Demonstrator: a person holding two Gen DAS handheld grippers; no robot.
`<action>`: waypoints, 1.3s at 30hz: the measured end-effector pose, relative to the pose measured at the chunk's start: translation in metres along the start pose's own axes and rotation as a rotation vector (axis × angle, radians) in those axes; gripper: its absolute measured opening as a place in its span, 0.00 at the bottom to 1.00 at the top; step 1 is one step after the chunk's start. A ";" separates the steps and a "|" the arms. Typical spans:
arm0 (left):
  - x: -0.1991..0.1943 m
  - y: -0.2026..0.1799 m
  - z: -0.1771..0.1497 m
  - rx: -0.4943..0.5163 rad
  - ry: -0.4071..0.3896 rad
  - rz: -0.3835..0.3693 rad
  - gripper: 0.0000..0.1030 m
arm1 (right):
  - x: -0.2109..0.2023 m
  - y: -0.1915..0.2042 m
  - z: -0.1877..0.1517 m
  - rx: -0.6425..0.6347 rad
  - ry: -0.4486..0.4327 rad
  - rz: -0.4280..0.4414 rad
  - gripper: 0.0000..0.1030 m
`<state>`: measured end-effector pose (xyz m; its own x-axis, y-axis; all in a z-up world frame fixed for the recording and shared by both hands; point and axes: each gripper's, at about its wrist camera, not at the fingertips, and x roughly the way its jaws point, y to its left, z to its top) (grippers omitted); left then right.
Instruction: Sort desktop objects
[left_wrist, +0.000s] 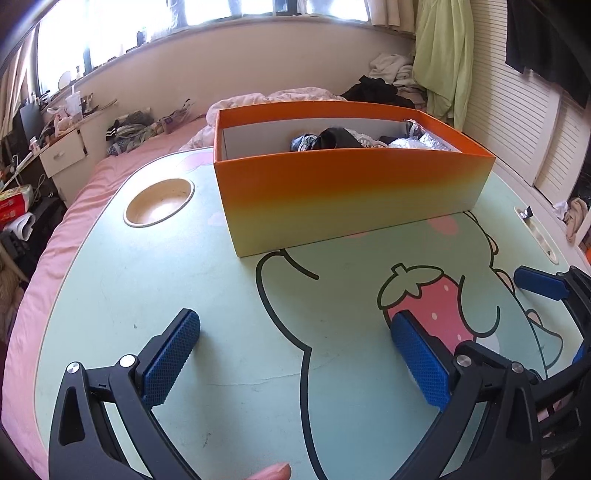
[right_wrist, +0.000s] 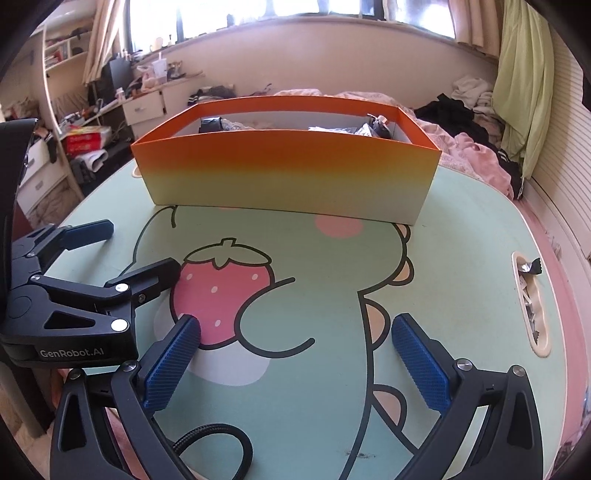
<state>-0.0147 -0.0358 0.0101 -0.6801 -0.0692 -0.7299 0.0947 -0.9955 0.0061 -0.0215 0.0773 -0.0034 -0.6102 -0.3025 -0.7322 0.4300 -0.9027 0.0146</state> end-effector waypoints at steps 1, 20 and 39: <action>0.000 0.000 0.001 0.001 -0.001 0.000 1.00 | 0.000 0.001 0.000 0.001 -0.001 0.000 1.00; 0.001 0.000 -0.002 0.003 -0.004 -0.001 1.00 | 0.000 0.000 0.001 0.000 0.000 -0.001 1.00; 0.002 -0.001 -0.002 0.005 -0.005 -0.003 1.00 | 0.000 0.000 0.001 0.000 -0.001 -0.001 1.00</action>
<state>-0.0149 -0.0352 0.0070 -0.6838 -0.0670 -0.7266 0.0896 -0.9959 0.0075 -0.0219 0.0770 -0.0028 -0.6109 -0.3021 -0.7318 0.4297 -0.9029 0.0141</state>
